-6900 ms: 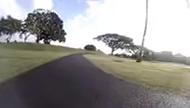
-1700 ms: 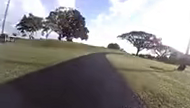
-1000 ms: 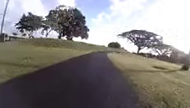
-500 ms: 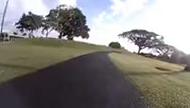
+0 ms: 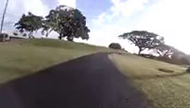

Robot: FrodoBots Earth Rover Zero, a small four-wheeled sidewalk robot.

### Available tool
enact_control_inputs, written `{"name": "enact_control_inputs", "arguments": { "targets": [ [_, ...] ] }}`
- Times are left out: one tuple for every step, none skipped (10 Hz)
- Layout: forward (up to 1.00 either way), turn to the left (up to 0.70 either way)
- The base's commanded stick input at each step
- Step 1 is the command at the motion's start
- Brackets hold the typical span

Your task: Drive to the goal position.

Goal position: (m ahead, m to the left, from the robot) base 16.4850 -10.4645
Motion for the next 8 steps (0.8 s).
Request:
{"name": "enact_control_inputs", "arguments": {
  "targets": [
    [0.6,0.0],
    [0.6,0.0],
    [0.6,0.0],
    [0.6,0.0],
    [0.6,0.0],
    [0.6,0.0],
    [0.6,0.0],
    [0.6,0.0]
  ]
}}
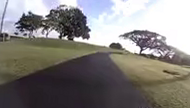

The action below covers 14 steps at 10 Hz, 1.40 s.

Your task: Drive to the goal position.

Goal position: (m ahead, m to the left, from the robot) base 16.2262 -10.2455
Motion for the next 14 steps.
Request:
{"name": "enact_control_inputs", "arguments": {
  "targets": [
    [0.6,0.0],
    [0.6,0.0],
    [0.6,0.0],
    [0.6,0.0],
    [0.6,0.0],
    [0.6,0.0],
    [0.6,0.0],
    [0.6,0.0],
    [0.6,0.0],
    [0.6,0.0],
    [0.6,0.0],
    [0.6,0.0],
    [0.6,0.0],
    [0.6,0.0]
  ]
}}
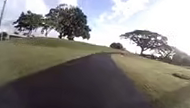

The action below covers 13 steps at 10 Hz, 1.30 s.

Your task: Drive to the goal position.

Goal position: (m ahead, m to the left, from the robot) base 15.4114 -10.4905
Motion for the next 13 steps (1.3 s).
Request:
{"name": "enact_control_inputs", "arguments": {
  "targets": [
    [0.6,0.0],
    [0.6,0.0],
    [0.6,0.0],
    [0.6,0.0],
    [0.6,0.0],
    [0.6,0.0],
    [0.6,0.0],
    [0.6,0.0],
    [0.6,0.0],
    [0.6,0.0],
    [0.6,0.0],
    [0.6,0.0],
    [0.6,0.0]
  ]
}}
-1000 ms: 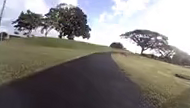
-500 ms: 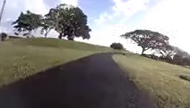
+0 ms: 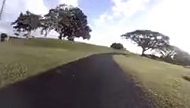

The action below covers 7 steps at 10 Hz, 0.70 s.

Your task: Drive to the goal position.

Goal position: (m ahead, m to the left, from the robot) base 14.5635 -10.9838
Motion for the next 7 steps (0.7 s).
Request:
{"name": "enact_control_inputs", "arguments": {
  "targets": [
    [0.6,0.0],
    [0.6,0.0],
    [0.6,0.0],
    [0.6,0.0],
    [0.6,0.0],
    [0.6,0.0],
    [0.6,0.0]
  ]
}}
